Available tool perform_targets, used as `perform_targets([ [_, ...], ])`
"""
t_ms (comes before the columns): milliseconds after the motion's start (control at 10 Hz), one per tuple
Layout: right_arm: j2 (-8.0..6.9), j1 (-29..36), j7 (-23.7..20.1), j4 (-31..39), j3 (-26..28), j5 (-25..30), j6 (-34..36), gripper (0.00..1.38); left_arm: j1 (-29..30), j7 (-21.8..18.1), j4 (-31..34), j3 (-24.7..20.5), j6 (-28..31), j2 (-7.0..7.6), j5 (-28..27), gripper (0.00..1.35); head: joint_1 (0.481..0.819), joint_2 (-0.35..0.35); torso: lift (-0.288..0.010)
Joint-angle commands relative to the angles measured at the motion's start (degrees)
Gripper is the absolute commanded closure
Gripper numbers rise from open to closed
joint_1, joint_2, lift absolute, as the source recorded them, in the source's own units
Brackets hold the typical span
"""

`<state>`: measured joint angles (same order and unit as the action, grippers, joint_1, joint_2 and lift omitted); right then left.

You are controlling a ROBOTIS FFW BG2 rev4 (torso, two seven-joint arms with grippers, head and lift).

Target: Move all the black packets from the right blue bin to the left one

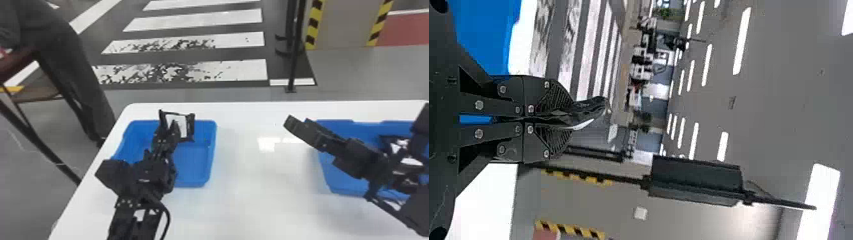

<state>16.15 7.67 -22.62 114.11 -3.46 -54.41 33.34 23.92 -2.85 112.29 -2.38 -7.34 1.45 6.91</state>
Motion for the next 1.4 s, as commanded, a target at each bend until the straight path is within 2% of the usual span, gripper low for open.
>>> perform_targets([
  [0, 0.02, 0.48, -0.15, 0.56, 1.52, 1.97, -0.16, 0.08, -3.81, 1.44, -5.49, -4.24, -0.26, -0.48, -12.28, 1.2, 0.695, 0.202, -0.14],
  [100, 0.02, 0.76, -0.15, 1.13, 2.66, 3.8, -0.3, 0.09, -4.94, 2.76, -7.46, -5.96, -0.26, -0.66, -17.19, 1.2, 0.695, 0.22, -0.14],
  [200, 0.02, 1.18, -0.15, 2.25, 4.15, 7.11, -0.16, 0.09, -4.66, 4.17, -7.88, -6.07, -0.12, -0.66, -17.53, 1.13, 0.695, 0.228, -0.14],
  [300, 0.02, 1.46, -0.15, 3.52, 5.98, 10.54, 0.13, 0.09, -4.23, 4.25, -7.88, -5.73, -0.4, -0.66, -16.16, 0.67, 0.695, 0.232, -0.14],
  [400, 0.02, 1.46, -0.15, 4.22, 7.46, 12.82, 0.69, 0.09, -3.67, 4.25, -7.88, -4.7, -1.81, -0.48, -13.53, 0.15, 0.695, 0.217, -0.14],
  [500, 0.02, 1.46, -0.06, 5.06, 8.95, 14.76, 1.95, 0.09, -2.83, 3.46, -7.88, -4.13, -5.18, -0.48, -11.13, 0.01, 0.695, 0.203, -0.14],
  [600, -0.07, 1.46, 0.29, 7.17, 11.0, 18.65, 4.77, 0.09, -1.42, 2.23, -7.74, -3.1, -9.12, -0.39, -7.59, 0.14, 0.695, 0.176, -0.14],
  [700, 0.02, 1.74, 1.44, 10.27, 13.29, 23.11, 7.44, 0.09, 0.55, 1.62, -6.19, -1.84, -13.62, -0.39, -3.59, 0.21, 0.695, 0.144, -0.14],
  [1000, -0.07, 3.01, 5.57, 16.31, 19.0, 32.36, 17.0, 0.09, 9.69, -1.28, 7.45, 1.13, -13.62, -0.04, 3.61, 0.22, 0.695, 0.016, -0.14],
  [1100, -0.07, 3.85, 6.71, 17.02, 20.14, 34.3, 18.83, 0.09, 12.22, -1.28, 9.84, 2.61, -15.73, 0.04, 6.58, 0.22, 0.695, -0.01, -0.14],
  [1200, -0.33, 4.98, 8.2, 16.73, 21.06, 35.33, 18.41, 0.1, 13.91, -1.28, 10.68, 3.75, -17.7, 0.04, 10.23, 0.22, 0.695, -0.056, -0.14],
  [1300, -0.86, 5.54, 8.38, 14.63, 22.43, 36.24, 16.86, 0.11, 14.75, -1.28, 11.81, 4.21, -17.7, -0.04, 10.92, 0.22, 0.695, -0.089, -0.14],
])
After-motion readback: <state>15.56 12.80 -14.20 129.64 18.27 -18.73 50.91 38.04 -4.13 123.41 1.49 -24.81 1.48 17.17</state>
